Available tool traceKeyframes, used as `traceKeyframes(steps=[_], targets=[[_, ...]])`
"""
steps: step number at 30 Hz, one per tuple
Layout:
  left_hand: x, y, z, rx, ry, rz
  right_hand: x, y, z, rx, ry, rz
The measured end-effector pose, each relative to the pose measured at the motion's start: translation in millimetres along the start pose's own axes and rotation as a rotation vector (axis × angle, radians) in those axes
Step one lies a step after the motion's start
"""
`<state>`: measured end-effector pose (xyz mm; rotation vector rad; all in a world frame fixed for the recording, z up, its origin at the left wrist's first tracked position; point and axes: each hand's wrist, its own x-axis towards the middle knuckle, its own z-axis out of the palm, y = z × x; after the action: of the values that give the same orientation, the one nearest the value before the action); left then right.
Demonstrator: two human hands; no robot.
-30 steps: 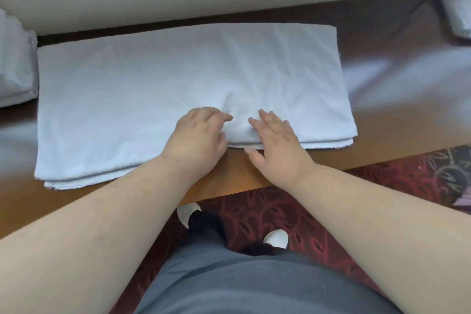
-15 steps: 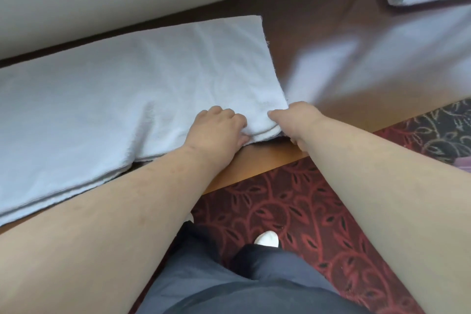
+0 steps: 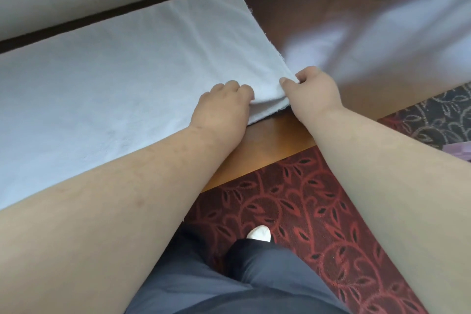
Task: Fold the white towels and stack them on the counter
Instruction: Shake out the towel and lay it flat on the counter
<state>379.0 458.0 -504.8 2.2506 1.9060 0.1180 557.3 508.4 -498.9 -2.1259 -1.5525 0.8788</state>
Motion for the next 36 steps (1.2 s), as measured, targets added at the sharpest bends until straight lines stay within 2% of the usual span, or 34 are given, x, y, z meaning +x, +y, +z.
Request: traceKeyframes(steps=[4, 7, 10, 15, 20, 22, 24, 26, 28, 29, 31, 34, 36], targets=[[-15.7, 0.8, 1.3, -0.062, 0.100, 0.022, -11.5, 0.0, 0.3, 0.090, 0.182, -0.084], [-22.3, 1.6, 9.4, -0.055, 0.013, 0.062, -16.4, 6.6, 5.4, -0.028, 0.076, -0.070], [-26.8, -2.9, 19.4, 0.064, -0.035, 0.102, -14.1, 8.3, 6.5, -0.143, -0.024, -0.043], [-28.2, 3.4, 22.1, 0.194, -0.036, 0.145, -22.2, 4.4, 11.8, -0.139, -0.001, -0.081], [-35.9, -10.4, 13.3, 0.082, -0.051, 0.176, -29.1, -4.3, 11.7, -0.373, 0.033, -0.141], [-55.3, -33.5, 7.5, 0.027, 0.032, 0.094, -36.8, -18.6, 18.0, -0.495, 0.089, -0.266], [-88.2, -65.1, 1.8, -0.018, 0.135, -0.040, -51.2, -42.4, 34.9, -0.503, 0.062, -0.485], [-128.2, -101.3, -0.3, -0.021, 0.200, -0.186, -72.3, -74.9, 62.9, -0.413, -0.101, -0.714], [-166.9, -135.8, -1.9, -0.004, 0.208, -0.307, -100.2, -103.9, 96.3, -0.316, -0.320, -0.856], [-184.1, -150.9, -3.1, 0.001, 0.204, -0.342, -113.7, -113.7, 112.9, -0.313, -0.415, -0.899], [-214.5, -177.0, -6.7, 0.002, 0.192, -0.372, -131.4, -125.4, 141.1, -0.464, -0.524, -0.951], [-256.3, -214.8, -16.0, 0.007, 0.180, -0.425, -141.6, -147.4, 161.8, -0.773, -0.490, -0.972], [-284.0, -241.0, -22.2, 0.013, 0.190, -0.514, -152.7, -167.0, 172.7, -0.810, -0.517, -1.010]])
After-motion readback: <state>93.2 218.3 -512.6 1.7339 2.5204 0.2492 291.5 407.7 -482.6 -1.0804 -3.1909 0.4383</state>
